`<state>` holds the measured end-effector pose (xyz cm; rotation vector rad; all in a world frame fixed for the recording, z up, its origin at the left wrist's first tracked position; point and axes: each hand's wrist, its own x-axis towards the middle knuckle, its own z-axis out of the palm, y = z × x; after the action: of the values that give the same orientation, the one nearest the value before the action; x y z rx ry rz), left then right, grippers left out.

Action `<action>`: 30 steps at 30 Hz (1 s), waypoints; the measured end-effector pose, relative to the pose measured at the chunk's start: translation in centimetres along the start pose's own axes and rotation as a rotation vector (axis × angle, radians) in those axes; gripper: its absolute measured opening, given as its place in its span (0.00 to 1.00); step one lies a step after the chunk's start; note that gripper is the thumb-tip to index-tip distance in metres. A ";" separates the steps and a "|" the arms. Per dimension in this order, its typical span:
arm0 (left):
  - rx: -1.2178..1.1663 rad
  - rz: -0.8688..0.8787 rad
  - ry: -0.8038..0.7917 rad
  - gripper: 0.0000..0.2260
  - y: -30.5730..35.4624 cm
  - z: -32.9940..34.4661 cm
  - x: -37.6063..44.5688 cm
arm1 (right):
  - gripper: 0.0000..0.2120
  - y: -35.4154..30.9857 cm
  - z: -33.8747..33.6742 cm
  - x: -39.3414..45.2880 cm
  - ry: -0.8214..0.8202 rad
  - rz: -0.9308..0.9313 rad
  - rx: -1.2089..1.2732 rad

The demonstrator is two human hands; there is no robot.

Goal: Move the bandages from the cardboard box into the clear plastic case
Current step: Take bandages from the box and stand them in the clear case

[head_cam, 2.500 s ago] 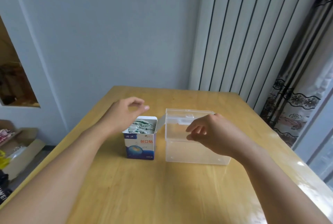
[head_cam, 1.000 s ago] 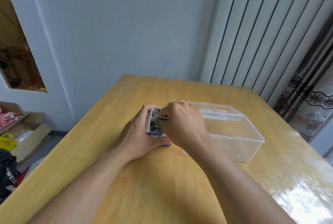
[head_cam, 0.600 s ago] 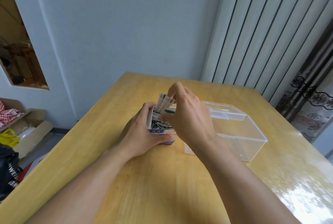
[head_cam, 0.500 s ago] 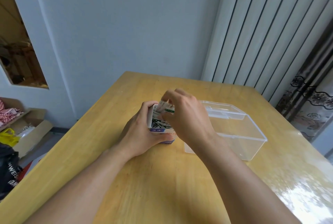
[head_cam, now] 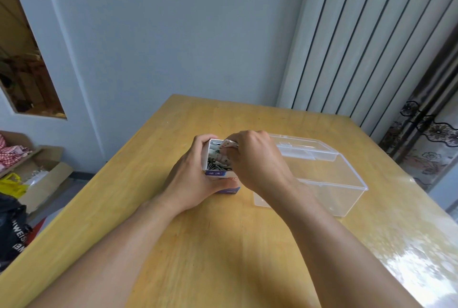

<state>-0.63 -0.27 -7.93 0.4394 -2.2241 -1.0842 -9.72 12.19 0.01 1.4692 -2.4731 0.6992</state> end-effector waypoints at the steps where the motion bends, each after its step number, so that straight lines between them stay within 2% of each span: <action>1: -0.006 -0.006 0.001 0.43 0.0 0.0 0.0 | 0.10 0.1 -0.4 0.0 0.022 0.014 0.021; 4: -0.033 -0.046 -0.007 0.43 0.1 -0.2 0.2 | 0.11 0.4 -1.8 0.2 0.132 0.069 0.133; 8: -0.082 -0.124 -0.050 0.56 -0.2 -0.9 0.3 | 0.10 1.2 -3.5 0.6 0.201 0.137 0.241; 11: 0.084 -0.055 0.076 0.59 0.5 -2.1 0.5 | 0.09 1.8 -4.5 0.4 0.167 0.147 0.254; 13: 0.215 0.078 0.160 0.54 1.9 -3.0 0.6 | 0.06 1.8 -4.9 0.3 0.094 0.129 0.261; 15: 0.273 0.182 0.178 0.43 4.1 -3.3 0.5 | 0.04 1.8 -5.2 0.1 0.051 0.105 0.304; 19: 0.043 0.036 -0.011 0.13 7.9 -2.4 0.2 | 0.03 2.1 -6.4 -0.2 0.072 0.071 0.433; 21: -0.101 0.000 -0.058 0.06 9.2 -2.2 0.6 | 0.04 2.6 -7.3 -0.3 0.079 0.075 0.496; 25: -0.352 -0.121 -0.234 0.08 10.5 -1.9 1.8 | 0.06 3.9 -8.4 -0.5 0.058 0.116 0.554; 30: -0.390 -0.182 -0.363 0.12 10.9 -0.7 2.6 | 0.08 4.8 -8.8 -0.7 -0.024 0.151 0.489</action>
<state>-2.38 4.60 2.04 0.2954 -2.2232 -1.7714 -14.23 18.84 5.96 1.4401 -2.5667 1.4033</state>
